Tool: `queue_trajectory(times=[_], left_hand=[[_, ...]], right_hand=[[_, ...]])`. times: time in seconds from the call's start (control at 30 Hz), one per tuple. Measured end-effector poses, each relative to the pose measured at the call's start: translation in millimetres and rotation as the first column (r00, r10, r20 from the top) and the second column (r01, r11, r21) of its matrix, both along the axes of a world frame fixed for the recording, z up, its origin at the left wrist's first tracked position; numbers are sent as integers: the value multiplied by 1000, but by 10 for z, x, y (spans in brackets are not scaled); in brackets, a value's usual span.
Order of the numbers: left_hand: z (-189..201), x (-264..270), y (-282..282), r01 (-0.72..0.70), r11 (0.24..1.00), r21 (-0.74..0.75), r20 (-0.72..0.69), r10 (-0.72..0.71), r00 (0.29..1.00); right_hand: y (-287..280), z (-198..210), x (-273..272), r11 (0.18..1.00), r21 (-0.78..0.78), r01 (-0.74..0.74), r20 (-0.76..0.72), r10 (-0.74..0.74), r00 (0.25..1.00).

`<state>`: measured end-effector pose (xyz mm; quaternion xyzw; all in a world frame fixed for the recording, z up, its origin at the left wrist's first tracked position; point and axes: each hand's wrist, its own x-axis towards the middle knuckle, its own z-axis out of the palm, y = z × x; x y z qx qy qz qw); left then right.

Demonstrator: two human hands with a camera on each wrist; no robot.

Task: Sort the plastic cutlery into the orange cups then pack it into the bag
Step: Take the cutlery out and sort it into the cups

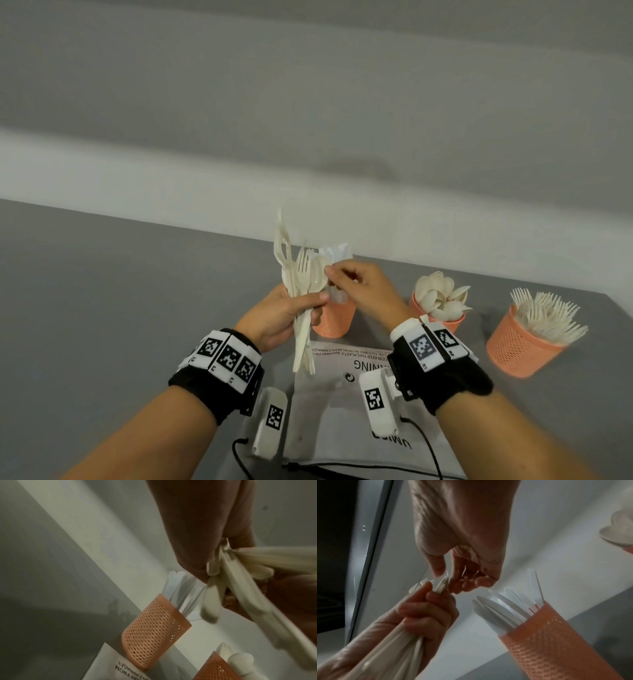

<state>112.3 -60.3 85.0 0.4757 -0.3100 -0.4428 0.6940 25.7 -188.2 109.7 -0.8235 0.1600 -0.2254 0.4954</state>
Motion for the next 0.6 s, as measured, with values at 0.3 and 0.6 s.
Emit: queue_trajectory(times=[0.3,0.6], left_hand=[[-8,-231,-158,59,995,83,-2,-59,998],[-51,-382,-306,26,990,140,14,-28,999]], right_hand=[[-73,-58,-195,947,193,258,115,-283,952],[-122,25,-390,915,335,224,205,-303,931]])
